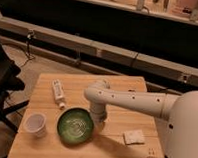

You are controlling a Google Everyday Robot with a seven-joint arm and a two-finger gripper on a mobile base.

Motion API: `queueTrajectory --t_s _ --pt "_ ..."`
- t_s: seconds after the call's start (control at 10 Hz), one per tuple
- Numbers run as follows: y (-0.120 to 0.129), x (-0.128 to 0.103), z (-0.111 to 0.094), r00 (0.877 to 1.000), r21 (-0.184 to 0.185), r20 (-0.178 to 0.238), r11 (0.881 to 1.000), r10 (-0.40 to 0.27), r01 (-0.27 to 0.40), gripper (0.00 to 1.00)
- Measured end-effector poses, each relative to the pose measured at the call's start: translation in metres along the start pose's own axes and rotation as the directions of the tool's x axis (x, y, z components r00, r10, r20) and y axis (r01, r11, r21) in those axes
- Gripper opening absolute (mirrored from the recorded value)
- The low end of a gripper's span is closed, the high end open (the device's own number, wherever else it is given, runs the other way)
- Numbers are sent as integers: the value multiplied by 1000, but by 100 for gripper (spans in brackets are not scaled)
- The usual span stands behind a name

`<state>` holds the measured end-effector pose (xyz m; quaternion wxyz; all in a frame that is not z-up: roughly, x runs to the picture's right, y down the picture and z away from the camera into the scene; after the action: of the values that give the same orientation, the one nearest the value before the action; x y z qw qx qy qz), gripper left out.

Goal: Push the ceramic bowl across the table

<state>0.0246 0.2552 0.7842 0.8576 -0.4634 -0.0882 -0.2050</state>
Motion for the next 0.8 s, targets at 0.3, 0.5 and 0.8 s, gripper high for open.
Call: queueTrajectory --t_s 0.3,0.5,0.8 --pt "-5 -5 -1 1000 -2 3 1000 -8 8 8" --pt "-7 -8 -2 1000 -3 4 1000 -17 17 8" --pt "-10 -12 -4 999 -3 7 1000 -31 31 8"
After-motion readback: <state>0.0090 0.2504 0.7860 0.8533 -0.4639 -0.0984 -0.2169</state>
